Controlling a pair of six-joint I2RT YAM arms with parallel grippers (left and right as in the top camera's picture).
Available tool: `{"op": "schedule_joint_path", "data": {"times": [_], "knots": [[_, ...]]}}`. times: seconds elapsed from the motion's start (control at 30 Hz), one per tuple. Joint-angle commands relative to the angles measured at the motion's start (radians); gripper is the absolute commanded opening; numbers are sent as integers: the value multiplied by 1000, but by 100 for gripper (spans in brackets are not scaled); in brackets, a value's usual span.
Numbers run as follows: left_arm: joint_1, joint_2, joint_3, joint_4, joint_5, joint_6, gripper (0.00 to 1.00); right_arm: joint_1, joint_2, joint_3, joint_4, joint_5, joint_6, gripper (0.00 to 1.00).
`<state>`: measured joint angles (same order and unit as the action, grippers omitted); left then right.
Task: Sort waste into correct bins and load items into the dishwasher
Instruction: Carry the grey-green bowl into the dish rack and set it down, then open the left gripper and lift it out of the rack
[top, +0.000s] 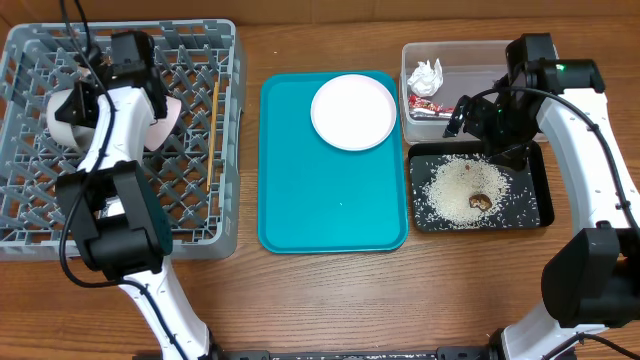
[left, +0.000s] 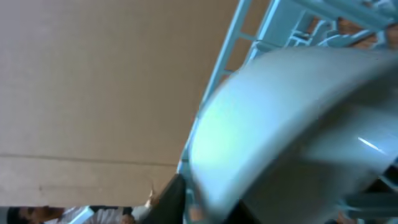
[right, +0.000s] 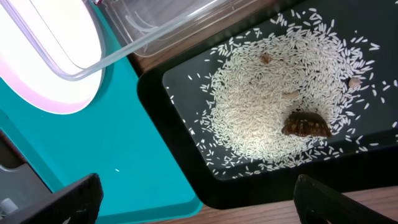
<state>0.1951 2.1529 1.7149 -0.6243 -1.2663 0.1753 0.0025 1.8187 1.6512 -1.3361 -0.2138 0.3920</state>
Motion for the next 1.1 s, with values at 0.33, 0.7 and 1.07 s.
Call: {"op": "schedule_joint_path", "data": {"times": [0.33,0.7,1.07], "knots": [[-113,-13,-11,-10,100,-61,63,3,-4,5,2,-13,0,100],[-231,-251,-11,-147,446,-165,75,3,-5,5,3,-13,0,100],[-250,-451,-11,-351,615,-389,65,3,-5,5,-6,-13,0,100]]}}
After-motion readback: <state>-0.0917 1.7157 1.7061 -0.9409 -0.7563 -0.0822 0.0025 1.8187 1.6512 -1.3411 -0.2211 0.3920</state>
